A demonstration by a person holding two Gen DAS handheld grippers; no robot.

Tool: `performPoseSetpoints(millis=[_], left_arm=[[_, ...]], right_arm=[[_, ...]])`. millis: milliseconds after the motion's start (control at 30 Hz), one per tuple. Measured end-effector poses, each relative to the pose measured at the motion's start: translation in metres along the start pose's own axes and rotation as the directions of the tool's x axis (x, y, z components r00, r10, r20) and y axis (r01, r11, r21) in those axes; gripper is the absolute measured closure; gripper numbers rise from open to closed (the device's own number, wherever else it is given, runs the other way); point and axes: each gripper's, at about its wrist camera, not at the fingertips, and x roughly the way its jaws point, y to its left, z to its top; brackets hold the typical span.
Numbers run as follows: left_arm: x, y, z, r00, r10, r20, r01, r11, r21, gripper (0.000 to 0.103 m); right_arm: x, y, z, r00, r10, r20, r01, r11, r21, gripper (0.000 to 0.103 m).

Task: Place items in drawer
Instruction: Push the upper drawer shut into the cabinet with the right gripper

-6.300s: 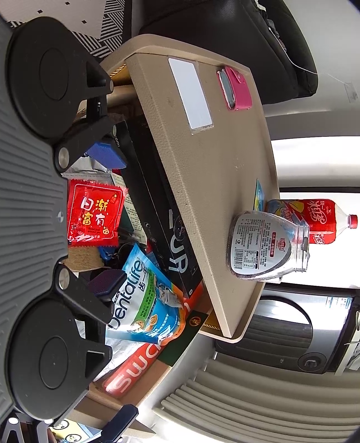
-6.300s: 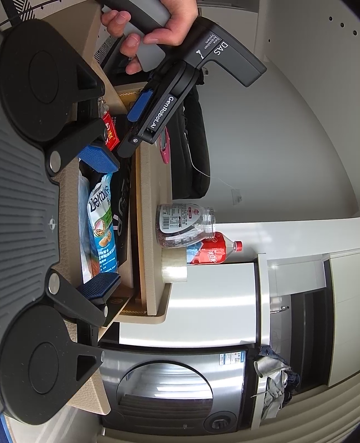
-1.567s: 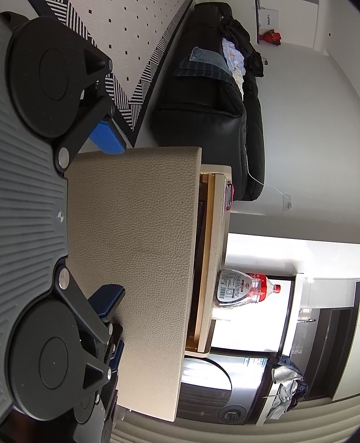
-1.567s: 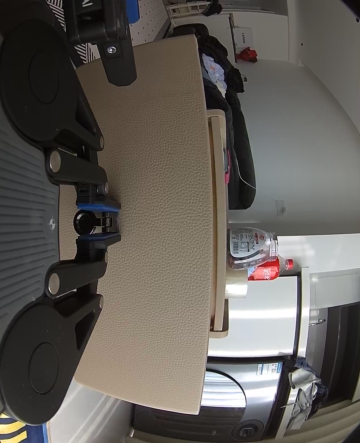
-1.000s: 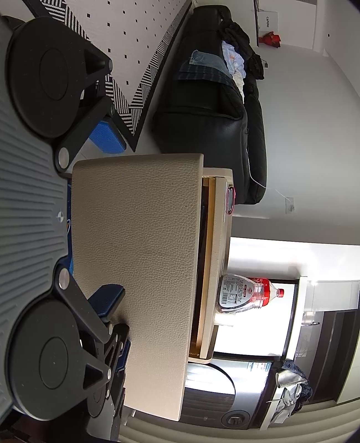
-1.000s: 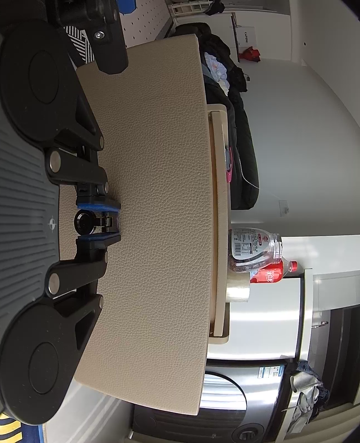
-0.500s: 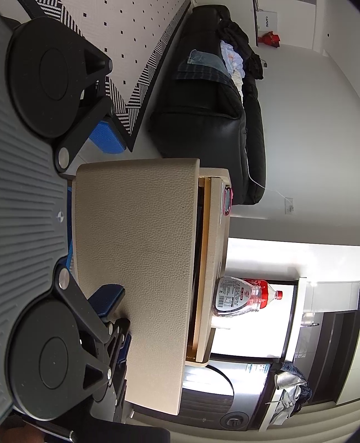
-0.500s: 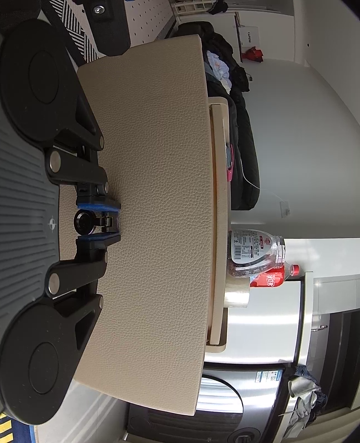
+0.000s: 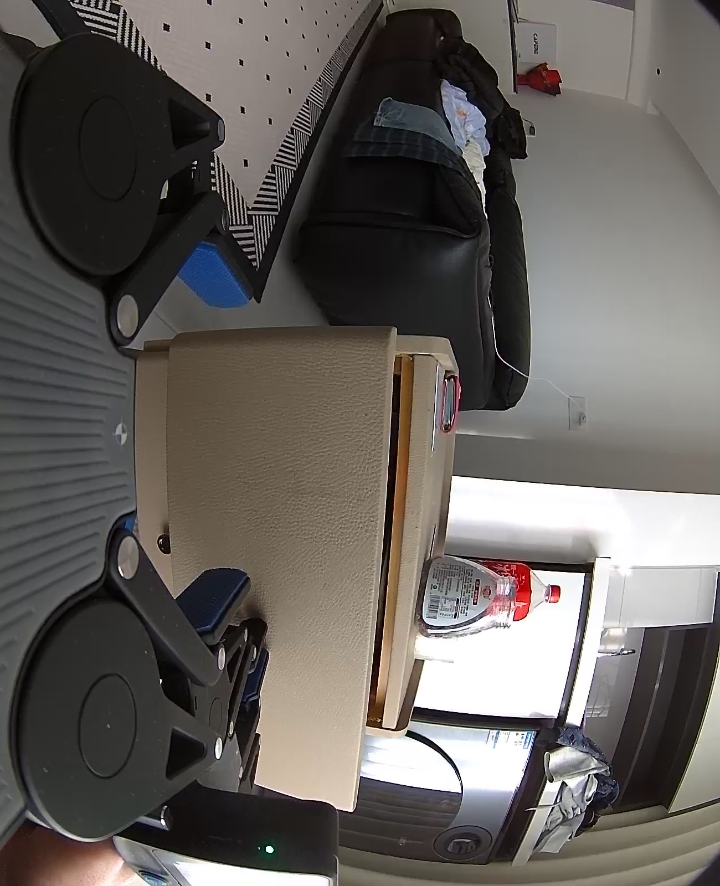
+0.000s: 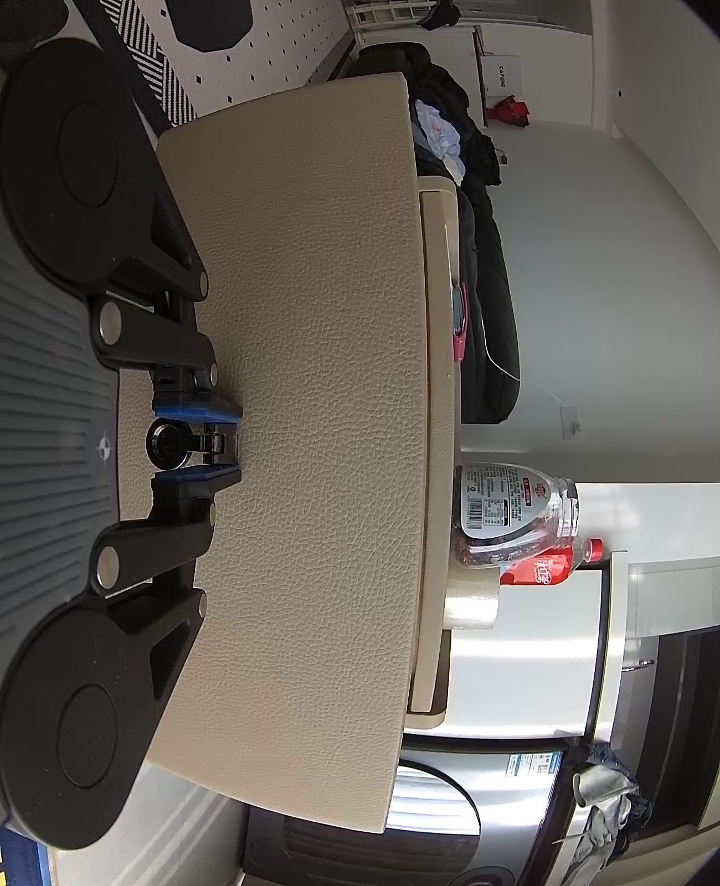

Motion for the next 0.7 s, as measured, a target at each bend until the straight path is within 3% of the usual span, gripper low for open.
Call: performPoseSetpoints(millis=[700], left_arm=[[0.013, 0.011, 0.012, 1.0, 0.027, 0.003, -0.027, 0.999, 0.033, 0.0]], right_arm=[[0.051, 0.001, 0.012, 1.0, -0.002, -0.01, 0.002, 1.0, -0.022, 0.085]])
